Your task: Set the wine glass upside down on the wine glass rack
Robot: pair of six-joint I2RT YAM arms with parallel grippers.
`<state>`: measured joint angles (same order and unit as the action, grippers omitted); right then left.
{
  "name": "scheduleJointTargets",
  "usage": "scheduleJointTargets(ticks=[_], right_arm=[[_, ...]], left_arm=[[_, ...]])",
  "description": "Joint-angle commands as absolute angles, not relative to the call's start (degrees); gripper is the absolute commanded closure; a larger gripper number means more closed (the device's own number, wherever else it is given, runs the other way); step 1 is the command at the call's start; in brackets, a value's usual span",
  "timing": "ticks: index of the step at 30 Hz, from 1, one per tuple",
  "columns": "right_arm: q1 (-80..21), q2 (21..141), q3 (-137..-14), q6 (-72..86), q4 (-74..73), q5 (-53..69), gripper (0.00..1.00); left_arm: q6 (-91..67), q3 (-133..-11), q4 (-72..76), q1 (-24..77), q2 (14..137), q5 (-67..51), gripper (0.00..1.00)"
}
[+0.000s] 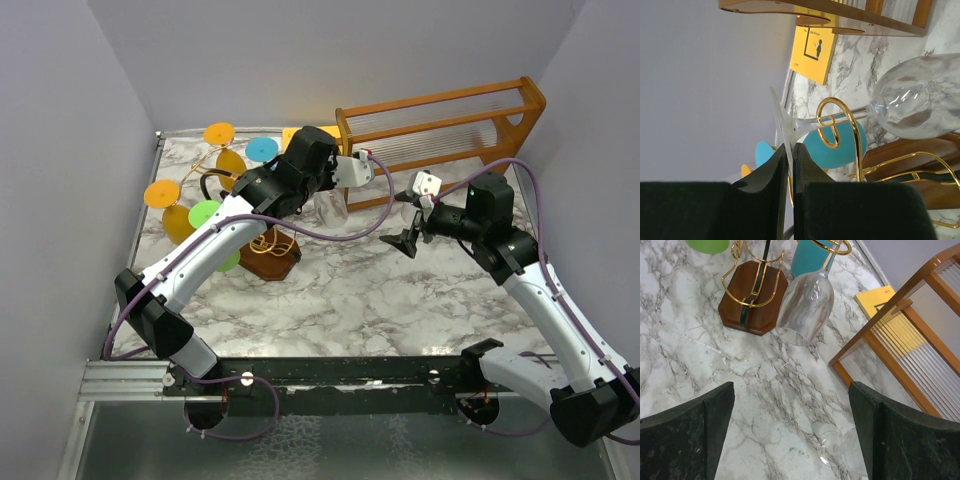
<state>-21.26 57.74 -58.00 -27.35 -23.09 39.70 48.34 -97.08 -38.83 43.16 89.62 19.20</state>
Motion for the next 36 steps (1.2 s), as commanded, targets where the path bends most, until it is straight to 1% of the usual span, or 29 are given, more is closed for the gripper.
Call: scheduleJointTargets(ticks=[1, 27, 36], right_arm=[[-20.9, 57.8, -57.3, -28.3, -22.5, 40.4, 0.04], [-20.9, 58.6, -57.8, -28.3, -22.9, 39.8, 0.04], [-20.9, 58.5, -57.4, -28.5, -22.9, 40.5, 0.04]], left_arm=[[48.0, -99.1, -39.7, 43.1, 88.9, 23.3, 1.0], [47.4, -97.8, -44.8, 43.1, 85.4, 20.8, 1.0], [45.1, -100.7, -45.4, 43.2, 85.6, 10.6, 1.0]])
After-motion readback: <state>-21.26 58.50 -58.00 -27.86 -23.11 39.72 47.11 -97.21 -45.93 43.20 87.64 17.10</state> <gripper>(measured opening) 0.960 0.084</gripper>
